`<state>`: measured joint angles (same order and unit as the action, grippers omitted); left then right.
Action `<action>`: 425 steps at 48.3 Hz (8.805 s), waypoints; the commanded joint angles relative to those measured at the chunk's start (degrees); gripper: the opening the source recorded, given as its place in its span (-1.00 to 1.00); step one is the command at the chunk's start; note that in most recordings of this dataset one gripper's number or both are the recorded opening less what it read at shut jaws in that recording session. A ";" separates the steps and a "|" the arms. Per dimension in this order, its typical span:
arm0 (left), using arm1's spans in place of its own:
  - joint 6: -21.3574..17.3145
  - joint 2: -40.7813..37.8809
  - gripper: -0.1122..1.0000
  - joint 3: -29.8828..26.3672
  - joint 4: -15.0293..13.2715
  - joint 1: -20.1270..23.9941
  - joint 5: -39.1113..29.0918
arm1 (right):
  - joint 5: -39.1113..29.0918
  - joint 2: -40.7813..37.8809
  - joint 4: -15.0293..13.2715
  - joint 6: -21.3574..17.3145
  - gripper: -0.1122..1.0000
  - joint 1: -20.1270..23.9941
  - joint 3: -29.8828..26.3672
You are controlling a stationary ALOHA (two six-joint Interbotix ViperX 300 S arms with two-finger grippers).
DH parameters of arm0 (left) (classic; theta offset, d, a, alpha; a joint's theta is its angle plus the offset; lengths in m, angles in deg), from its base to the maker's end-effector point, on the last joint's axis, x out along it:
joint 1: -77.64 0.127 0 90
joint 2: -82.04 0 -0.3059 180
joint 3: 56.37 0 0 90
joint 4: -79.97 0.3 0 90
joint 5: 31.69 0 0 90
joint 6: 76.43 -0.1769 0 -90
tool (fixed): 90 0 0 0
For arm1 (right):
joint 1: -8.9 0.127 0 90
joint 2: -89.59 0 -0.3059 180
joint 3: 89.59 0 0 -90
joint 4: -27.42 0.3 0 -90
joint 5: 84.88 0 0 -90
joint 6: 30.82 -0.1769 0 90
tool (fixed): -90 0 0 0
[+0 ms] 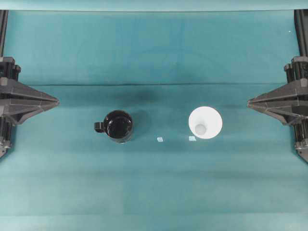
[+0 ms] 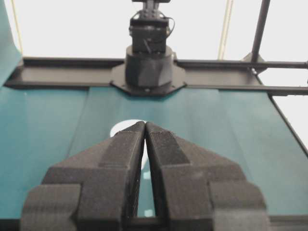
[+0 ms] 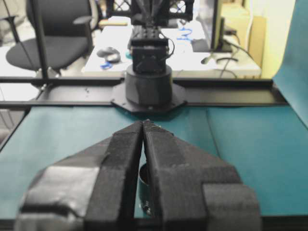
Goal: Put the paper cup into the moved cup holder.
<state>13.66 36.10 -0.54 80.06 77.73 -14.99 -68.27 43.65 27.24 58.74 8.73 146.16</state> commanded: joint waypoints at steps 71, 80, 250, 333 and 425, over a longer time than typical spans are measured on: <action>3.43 -23.20 -0.80 -3.25 0.70 -1.05 -25.31 | -29.18 -10.90 0.44 -7.03 -0.77 0.35 -3.87; 3.78 -24.87 -0.80 -3.16 0.79 0.00 -25.40 | -29.79 -10.90 0.44 -7.12 -0.77 0.35 -4.04; 4.48 -47.55 -0.44 -0.62 0.79 2.02 16.70 | -31.46 -10.81 1.05 -10.72 -0.77 0.35 -4.13; 1.93 -62.93 -0.44 -19.51 0.79 0.62 12.48 | -31.46 -10.90 0.97 -10.63 -0.77 0.35 -4.13; 3.08 -52.03 0.66 -13.45 0.79 0.18 3.96 | -32.70 -10.81 0.97 -10.63 -0.77 0.35 -4.13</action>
<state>16.74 -19.10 -14.34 80.76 78.08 -10.42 -100.96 32.93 28.21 48.64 9.08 143.44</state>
